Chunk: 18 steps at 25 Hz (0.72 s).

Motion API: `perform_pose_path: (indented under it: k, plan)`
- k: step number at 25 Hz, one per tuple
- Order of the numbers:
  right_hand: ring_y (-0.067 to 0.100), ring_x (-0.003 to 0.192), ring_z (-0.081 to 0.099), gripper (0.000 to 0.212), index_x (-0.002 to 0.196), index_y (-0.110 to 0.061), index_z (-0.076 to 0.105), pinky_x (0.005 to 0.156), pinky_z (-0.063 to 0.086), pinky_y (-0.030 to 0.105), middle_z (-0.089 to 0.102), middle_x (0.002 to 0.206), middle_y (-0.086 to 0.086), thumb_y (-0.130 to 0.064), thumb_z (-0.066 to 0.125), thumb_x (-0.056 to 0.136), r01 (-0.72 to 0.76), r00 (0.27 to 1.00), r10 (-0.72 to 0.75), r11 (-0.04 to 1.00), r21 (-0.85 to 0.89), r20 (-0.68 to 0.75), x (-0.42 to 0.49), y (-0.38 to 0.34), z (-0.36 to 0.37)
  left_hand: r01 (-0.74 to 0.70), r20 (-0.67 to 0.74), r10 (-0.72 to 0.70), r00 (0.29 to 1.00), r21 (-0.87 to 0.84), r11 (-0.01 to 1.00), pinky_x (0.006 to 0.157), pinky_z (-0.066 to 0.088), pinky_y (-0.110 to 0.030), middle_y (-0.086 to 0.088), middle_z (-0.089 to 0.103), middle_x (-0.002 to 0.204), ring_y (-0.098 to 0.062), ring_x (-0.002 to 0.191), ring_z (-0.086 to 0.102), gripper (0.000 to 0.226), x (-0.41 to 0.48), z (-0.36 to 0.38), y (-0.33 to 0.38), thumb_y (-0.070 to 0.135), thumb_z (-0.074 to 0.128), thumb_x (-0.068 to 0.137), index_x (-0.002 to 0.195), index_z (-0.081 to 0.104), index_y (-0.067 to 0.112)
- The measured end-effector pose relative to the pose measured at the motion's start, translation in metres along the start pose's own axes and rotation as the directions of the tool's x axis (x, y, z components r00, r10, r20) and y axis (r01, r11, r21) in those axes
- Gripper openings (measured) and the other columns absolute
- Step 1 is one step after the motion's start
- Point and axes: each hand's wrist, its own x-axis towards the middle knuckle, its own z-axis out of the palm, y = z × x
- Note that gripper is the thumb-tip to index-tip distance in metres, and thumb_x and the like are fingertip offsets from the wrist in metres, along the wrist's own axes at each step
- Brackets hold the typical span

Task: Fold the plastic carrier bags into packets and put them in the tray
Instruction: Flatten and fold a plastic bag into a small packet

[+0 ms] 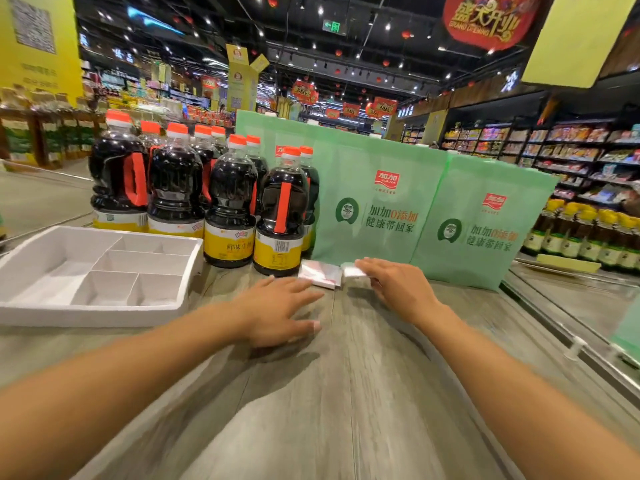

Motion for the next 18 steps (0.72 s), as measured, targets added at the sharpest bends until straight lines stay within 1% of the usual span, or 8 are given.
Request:
perform_pose_path:
  k: [1, 5, 7, 9, 11, 13, 16, 18]
  plan:
    - [0.016, 0.12, 0.066, 0.049, 0.14, -0.028, 0.061, 0.096, 0.058, 0.042, 0.064, 0.138, -0.005, -0.009, 0.065, 0.095, -0.015, 1.0, 0.015, 1.0, -0.014, 0.008, 0.001, 0.003, 0.007, 0.001, -0.017, -0.001, 1.0, -0.001, 1.0, 0.126, 0.012, -0.05, 0.007, 0.011, 0.17, -0.014, 0.156, 0.011, 0.071, 0.011, -0.003, -0.004, 0.07, 0.034, 0.099, 0.161, 0.016, 0.039]
    - [0.022, 0.125, 0.064, 0.046, 0.144, -0.029, 0.057, 0.097, 0.057, 0.045, 0.059, 0.145, -0.001, -0.015, 0.058, 0.1, -0.114, 0.989, 0.116, 0.993, -0.021, 0.096, 0.004, 0.016, 0.032, 0.01, -0.006, -0.01, 1.0, -0.031, 0.999, 0.125, 0.019, -0.047, 0.008, 0.017, 0.169, -0.015, 0.155, 0.016, 0.069, 0.03, 0.006, -0.017, 0.07, 0.036, 0.098, 0.159, 0.022, 0.04]
    - [0.026, 0.133, 0.057, 0.049, 0.147, -0.029, 0.053, 0.102, 0.053, 0.045, 0.053, 0.151, 0.002, -0.012, 0.052, 0.101, -0.147, 0.971, 0.148, 0.989, -0.02, 0.186, 0.006, 0.019, 0.041, 0.016, 0.014, -0.015, 1.0, -0.059, 0.998, 0.125, 0.021, -0.043, 0.009, 0.019, 0.169, -0.015, 0.154, 0.02, 0.068, 0.031, 0.012, -0.021, 0.07, 0.038, 0.098, 0.158, 0.026, 0.041]
    - [0.028, 0.138, 0.05, 0.053, 0.151, -0.026, 0.047, 0.108, 0.047, 0.045, 0.048, 0.155, 0.003, -0.011, 0.045, 0.1, -0.177, 0.941, 0.16, 0.984, 0.032, 0.298, 0.008, 0.021, 0.045, 0.033, 0.039, -0.03, 0.999, -0.077, 0.996, 0.124, 0.021, -0.039, 0.009, 0.019, 0.168, -0.016, 0.154, 0.021, 0.068, 0.031, 0.017, -0.023, 0.07, 0.04, 0.097, 0.158, 0.027, 0.042]
    - [0.032, 0.139, 0.046, 0.049, 0.15, -0.018, 0.045, 0.111, 0.041, 0.045, 0.047, 0.155, 0.008, -0.016, 0.041, 0.102, -0.218, 0.907, 0.162, 0.971, 0.103, 0.389, 0.01, 0.02, 0.044, 0.048, 0.064, -0.044, 0.997, -0.073, 0.996, 0.124, 0.021, -0.038, 0.011, 0.019, 0.168, -0.016, 0.153, 0.021, 0.069, 0.031, 0.021, -0.025, 0.072, 0.039, 0.097, 0.158, 0.027, 0.044]
    - [0.03, 0.147, 0.035, 0.048, 0.152, -0.012, 0.04, 0.119, 0.03, 0.041, 0.039, 0.159, 0.012, -0.024, 0.039, 0.105, -0.227, 0.882, 0.133, 0.961, 0.159, 0.452, 0.009, 0.019, 0.045, 0.05, 0.064, -0.046, 0.997, -0.063, 0.997, 0.124, 0.021, -0.04, 0.012, 0.018, 0.168, -0.015, 0.154, 0.02, 0.069, 0.031, 0.025, -0.026, 0.074, 0.037, 0.096, 0.157, 0.027, 0.045]
    - [0.017, 0.157, 0.012, 0.056, 0.162, -0.023, 0.023, 0.124, 0.008, 0.03, 0.015, 0.17, 0.001, -0.038, 0.035, 0.109, -0.27, 0.859, 0.135, 0.939, 0.213, 0.494, 0.005, 0.019, 0.048, 0.046, 0.057, -0.042, 0.997, -0.07, 0.996, 0.125, 0.021, -0.044, 0.012, 0.017, 0.169, -0.015, 0.154, 0.02, 0.069, 0.031, 0.029, -0.028, 0.076, 0.035, 0.095, 0.157, 0.027, 0.046]
    - [0.013, 0.157, 0.004, 0.058, 0.163, -0.027, 0.019, 0.125, 0.002, 0.031, 0.009, 0.171, -0.003, -0.044, 0.033, 0.109, -0.303, 0.841, 0.146, 0.925, 0.23, 0.52, 0.006, 0.021, 0.052, 0.045, 0.046, -0.041, 0.998, -0.081, 0.996, 0.125, 0.02, -0.046, 0.012, 0.017, 0.169, -0.016, 0.154, 0.019, 0.069, 0.032, 0.032, -0.03, 0.076, 0.035, 0.095, 0.157, 0.027, 0.047]
